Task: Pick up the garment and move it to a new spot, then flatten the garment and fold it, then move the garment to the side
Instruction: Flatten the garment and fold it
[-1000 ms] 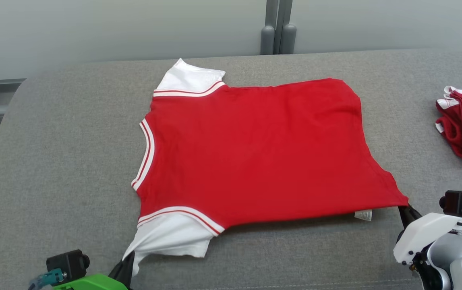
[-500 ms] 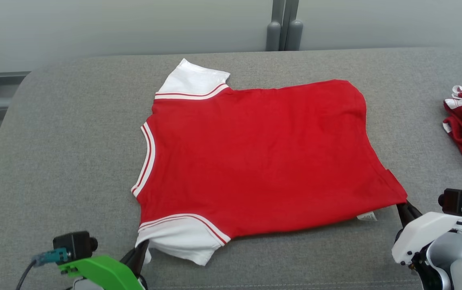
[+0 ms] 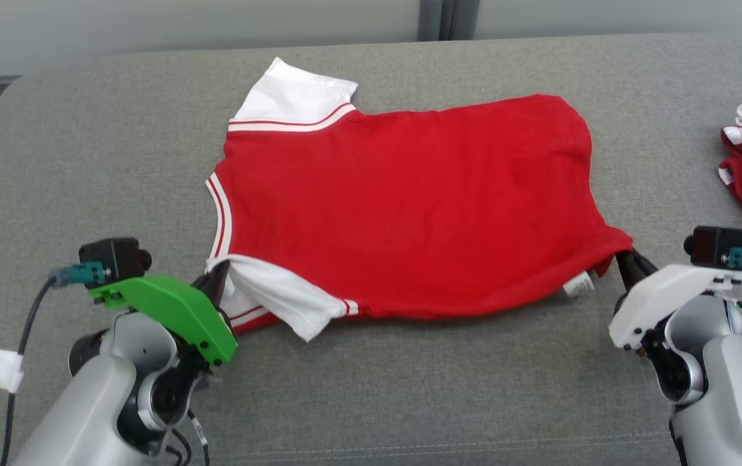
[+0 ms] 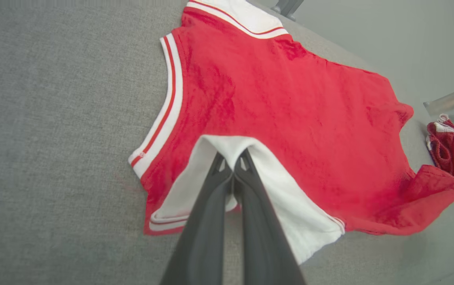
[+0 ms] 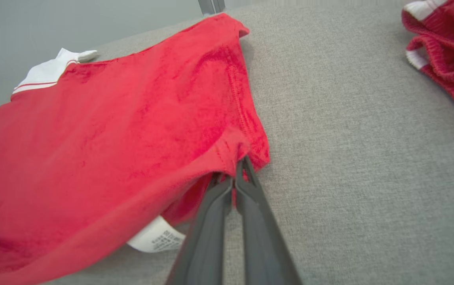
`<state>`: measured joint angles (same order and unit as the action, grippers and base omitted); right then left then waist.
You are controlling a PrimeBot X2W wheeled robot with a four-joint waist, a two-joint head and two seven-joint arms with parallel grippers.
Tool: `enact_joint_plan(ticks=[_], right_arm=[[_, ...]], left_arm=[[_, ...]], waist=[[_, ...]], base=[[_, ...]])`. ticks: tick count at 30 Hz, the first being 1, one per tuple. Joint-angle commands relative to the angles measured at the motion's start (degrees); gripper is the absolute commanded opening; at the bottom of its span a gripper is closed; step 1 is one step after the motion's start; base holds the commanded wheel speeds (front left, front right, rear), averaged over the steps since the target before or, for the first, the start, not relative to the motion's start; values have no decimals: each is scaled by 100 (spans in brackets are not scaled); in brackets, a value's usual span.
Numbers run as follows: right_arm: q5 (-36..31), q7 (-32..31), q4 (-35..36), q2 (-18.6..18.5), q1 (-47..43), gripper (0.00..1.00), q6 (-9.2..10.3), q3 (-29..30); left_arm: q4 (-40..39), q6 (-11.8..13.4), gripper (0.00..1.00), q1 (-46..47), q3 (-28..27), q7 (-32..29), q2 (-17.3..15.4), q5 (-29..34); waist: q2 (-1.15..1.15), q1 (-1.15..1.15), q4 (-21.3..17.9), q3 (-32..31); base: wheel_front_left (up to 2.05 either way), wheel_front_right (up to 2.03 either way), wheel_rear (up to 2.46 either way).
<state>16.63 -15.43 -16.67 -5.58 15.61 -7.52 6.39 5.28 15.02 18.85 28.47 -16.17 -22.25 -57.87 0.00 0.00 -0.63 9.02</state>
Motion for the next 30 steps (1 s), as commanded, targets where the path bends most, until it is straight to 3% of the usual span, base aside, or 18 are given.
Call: enact_joint_plan(ticks=[1, 14, 22, 30], right_arm=[[79, 59, -88, 6, 209, 0, 7, 7], [64, 298, -906, 149, 1134, 0, 7, 116], [-45, 432, -1335, 199, 1515, 0, 7, 125], [-462, 569, -1853, 219, 1823, 0, 7, 508]], left_arm=[[162, -40, 0, 274, -33, 0, 16, 63], [1369, -402, 0, 1390, -25, 343, 420, 243], [1762, -509, 0, 1697, -14, 548, 544, 305], [2188, -531, 0, 1979, 16, 733, 679, 388]], waist=[[0, 0, -59, 222], [0, 0, -32, 673], [0, 0, 31, 773], [0, 0, 105, 810]], base=[[0, 0, 0], [0, 0, 0], [0, 0, 0], [0, 0, 0]])
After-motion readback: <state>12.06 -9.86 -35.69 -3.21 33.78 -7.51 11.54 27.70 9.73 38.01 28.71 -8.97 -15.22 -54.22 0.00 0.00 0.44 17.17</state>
